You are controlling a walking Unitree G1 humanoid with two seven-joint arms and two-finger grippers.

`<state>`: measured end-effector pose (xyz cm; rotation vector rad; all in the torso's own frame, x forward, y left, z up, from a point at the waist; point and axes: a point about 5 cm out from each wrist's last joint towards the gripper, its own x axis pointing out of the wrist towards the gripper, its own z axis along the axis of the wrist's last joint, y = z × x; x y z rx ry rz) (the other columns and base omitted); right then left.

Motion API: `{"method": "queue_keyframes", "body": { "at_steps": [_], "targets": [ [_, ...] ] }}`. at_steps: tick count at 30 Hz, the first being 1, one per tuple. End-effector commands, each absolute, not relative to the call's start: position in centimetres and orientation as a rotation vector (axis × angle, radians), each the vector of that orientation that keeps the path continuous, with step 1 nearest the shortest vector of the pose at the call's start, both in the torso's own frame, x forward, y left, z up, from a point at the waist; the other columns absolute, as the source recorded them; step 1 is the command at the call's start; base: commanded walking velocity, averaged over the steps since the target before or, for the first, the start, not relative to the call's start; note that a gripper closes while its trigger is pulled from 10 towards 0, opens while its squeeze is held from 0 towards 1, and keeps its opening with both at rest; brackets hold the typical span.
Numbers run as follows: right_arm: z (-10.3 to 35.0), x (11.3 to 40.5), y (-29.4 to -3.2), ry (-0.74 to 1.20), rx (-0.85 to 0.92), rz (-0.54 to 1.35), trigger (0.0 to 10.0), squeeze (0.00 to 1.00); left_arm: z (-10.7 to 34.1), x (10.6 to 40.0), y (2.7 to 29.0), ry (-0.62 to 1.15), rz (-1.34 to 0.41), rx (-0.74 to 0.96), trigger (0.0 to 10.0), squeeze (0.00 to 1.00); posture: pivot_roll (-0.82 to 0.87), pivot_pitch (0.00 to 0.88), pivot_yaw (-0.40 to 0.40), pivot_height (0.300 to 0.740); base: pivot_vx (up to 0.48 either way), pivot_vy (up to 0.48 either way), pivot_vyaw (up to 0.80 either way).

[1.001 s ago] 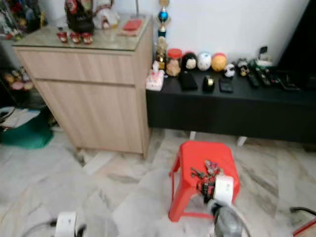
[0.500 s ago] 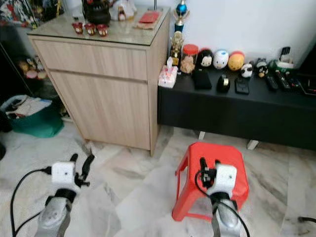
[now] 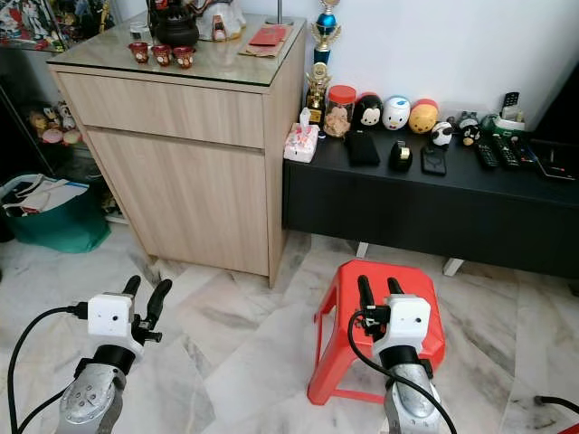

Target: Hang keys on a hook

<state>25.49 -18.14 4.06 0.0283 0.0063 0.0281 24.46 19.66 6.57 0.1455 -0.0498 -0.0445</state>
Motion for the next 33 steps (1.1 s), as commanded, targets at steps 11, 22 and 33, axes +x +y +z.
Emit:
{"method": "queue_keyframes", "body": {
  "at_steps": [11, 22, 33],
  "targets": [
    [4.6, 25.4, -19.3, 0.041, 0.053, -0.037, 10.0, 0.00, 6.6, 24.8, 19.2, -0.018, -0.031, 0.142, 10.0, 0.00, -0.01, 0.000, -0.061, 0.740, 0.000, 0.000, 0.00],
    [4.9, 25.8, -19.5, 0.046, 0.049, -0.053, 10.0, 0.00, 7.0, 25.1, 19.5, -0.026, -0.022, 0.136, 10.0, 0.00, 0.00, 0.000, -0.060, 0.740, 0.177, 0.000, -0.29],
    [5.0, 26.3, -19.2, 0.060, 0.053, -0.035, 10.0, 0.00, 7.1, 25.2, 19.0, -0.030, -0.019, 0.124, 10.0, 0.00, 0.00, 0.000, -0.073, 0.740, 0.315, 0.000, 0.00]
  ]
}}
